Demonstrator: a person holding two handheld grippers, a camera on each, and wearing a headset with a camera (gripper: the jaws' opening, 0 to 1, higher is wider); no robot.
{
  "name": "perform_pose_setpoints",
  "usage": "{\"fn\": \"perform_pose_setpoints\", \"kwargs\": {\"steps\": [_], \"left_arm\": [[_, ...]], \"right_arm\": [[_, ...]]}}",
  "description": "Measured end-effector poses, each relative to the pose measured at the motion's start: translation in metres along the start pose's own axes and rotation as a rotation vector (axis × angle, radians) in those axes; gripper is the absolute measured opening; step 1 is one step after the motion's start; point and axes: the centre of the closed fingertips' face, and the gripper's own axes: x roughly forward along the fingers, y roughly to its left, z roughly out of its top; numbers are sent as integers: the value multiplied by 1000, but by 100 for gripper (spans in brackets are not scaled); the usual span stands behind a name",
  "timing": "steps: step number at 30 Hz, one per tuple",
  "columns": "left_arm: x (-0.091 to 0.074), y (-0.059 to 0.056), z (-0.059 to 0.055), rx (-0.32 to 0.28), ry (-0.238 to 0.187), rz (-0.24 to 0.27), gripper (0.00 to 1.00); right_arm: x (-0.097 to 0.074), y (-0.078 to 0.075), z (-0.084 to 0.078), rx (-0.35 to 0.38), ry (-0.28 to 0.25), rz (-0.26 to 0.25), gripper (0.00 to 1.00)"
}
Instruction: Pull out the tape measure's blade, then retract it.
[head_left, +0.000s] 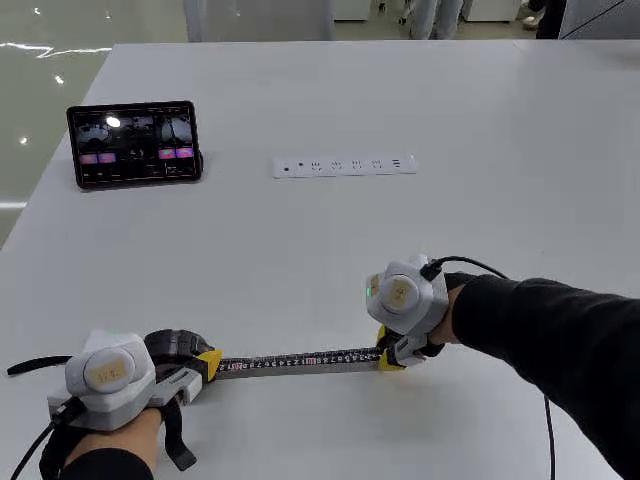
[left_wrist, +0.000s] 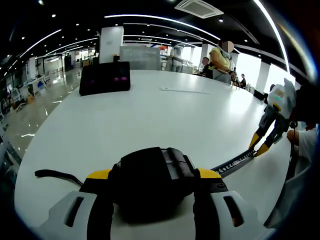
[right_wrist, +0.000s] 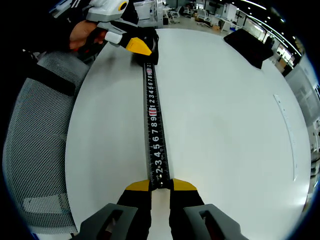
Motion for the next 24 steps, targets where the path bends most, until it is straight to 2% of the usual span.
{"fn": "perform_pose_setpoints", "kwargs": {"steps": [6, 10, 24], "left_arm": [[1, 0, 0, -4, 9, -6, 60], [1, 0, -1, -6, 17, -6, 60], [-1, 0, -1, -9, 19, -8, 60]], "right_arm": [[1, 0, 2, -11, 14, 8, 9], [1, 1, 3, 6, 18, 9, 9], [2, 3, 8, -5, 32, 11, 9]]}}
